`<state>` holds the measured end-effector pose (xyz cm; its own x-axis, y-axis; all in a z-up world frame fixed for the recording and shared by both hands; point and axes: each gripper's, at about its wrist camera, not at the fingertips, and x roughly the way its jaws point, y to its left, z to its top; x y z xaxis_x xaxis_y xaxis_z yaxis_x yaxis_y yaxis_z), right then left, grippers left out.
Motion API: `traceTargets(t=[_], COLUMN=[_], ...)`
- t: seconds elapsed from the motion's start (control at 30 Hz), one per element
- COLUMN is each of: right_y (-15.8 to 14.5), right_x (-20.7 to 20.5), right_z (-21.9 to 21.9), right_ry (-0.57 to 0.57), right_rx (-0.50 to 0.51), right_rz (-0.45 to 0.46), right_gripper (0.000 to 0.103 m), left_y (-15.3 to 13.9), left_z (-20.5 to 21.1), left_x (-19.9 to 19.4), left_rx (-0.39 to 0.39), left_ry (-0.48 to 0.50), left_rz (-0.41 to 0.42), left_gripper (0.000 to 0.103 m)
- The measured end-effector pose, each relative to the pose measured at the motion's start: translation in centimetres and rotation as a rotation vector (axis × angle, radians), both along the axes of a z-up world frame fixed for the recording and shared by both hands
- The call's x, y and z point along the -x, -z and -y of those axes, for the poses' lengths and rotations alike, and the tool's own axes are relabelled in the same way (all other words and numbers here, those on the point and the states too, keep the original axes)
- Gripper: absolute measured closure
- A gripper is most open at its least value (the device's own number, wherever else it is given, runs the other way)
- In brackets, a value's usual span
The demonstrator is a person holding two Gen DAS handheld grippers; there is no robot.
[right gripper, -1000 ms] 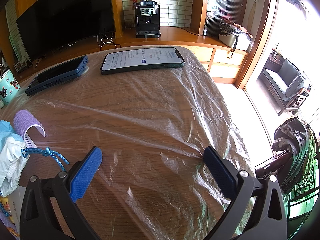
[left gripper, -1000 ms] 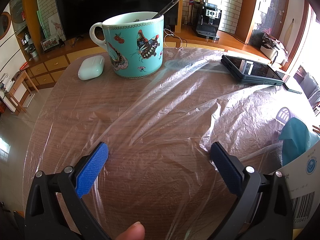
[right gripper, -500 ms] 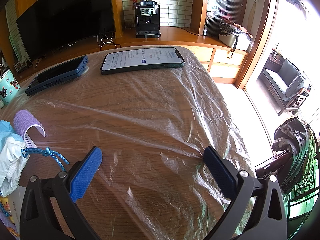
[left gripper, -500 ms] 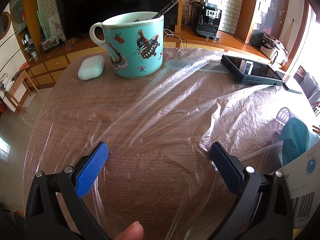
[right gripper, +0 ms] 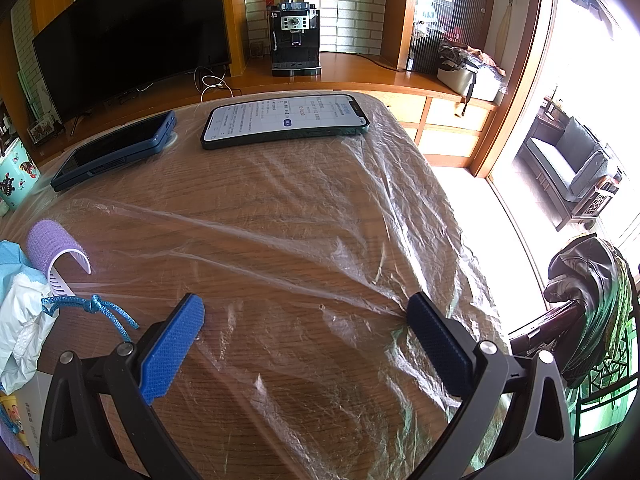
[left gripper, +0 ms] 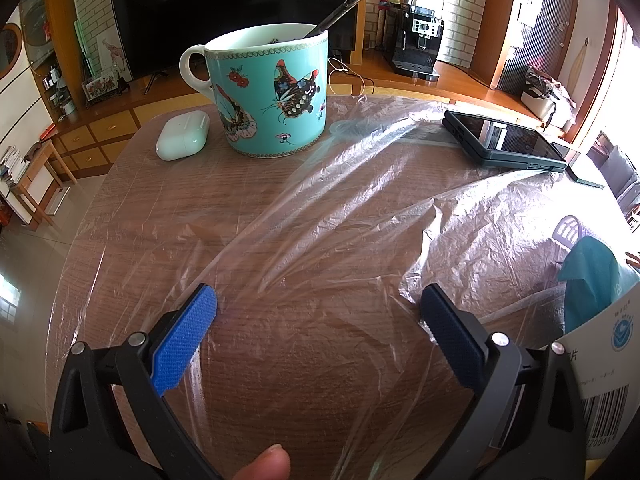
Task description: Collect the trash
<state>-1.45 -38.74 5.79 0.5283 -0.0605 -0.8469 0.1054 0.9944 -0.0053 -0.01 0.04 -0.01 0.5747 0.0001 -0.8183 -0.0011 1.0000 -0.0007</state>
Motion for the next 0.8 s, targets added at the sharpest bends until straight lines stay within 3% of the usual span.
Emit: traceTargets(t=[0.8], right_y=[0.0], right_x=[0.0], right_z=[0.0], right_ry=[0.0], right_rx=[0.0], right_rz=[0.0], right_gripper=[0.004], left_y=[-0.1], left_z=[-0.7], left_x=[-0.3], left_rx=[0.0], left_ry=[-0.01], left_rz=[0.0], left_gripper=[0.001])
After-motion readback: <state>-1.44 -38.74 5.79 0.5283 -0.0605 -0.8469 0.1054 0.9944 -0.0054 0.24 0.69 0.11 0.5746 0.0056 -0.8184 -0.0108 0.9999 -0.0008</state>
